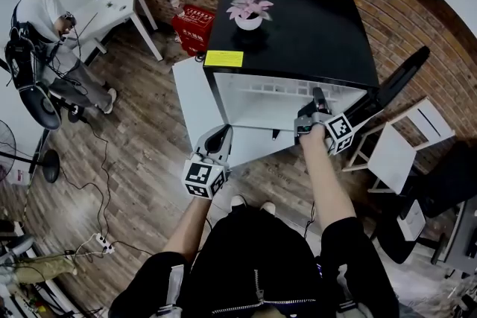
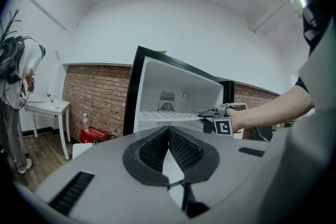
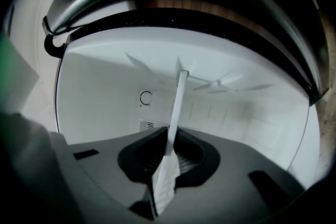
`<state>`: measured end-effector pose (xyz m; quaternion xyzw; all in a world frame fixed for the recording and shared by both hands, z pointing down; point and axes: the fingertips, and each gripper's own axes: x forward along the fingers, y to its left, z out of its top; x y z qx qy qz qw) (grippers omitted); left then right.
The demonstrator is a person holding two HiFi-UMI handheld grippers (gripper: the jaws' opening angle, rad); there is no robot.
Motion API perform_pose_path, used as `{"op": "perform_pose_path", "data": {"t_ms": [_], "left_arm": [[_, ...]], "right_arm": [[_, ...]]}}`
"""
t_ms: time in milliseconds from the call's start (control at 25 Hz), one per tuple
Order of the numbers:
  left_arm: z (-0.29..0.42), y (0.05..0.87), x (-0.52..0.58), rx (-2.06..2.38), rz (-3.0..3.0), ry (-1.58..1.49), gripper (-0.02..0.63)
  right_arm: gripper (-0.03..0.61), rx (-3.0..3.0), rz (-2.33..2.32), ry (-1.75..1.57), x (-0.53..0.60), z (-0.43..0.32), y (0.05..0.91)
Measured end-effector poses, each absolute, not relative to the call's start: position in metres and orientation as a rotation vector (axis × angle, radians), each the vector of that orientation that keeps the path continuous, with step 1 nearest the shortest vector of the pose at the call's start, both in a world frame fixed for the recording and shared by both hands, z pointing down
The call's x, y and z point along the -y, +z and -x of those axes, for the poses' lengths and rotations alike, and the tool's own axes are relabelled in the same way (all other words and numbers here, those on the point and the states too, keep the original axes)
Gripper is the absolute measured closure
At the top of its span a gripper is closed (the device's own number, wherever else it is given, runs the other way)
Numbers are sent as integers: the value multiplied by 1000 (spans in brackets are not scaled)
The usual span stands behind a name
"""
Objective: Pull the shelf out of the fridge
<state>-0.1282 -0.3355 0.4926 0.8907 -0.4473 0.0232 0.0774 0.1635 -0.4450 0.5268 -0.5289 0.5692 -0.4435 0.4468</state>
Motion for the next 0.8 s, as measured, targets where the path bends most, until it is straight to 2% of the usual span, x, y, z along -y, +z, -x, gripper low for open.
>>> {"op": "perform_pose_path", "data": {"t_ms": [800], "left_arm": [[132,492,305,1328,-2542,-102,592]], "right_arm": [[543,-1410,1281,-1138,409,-159,527]]}}
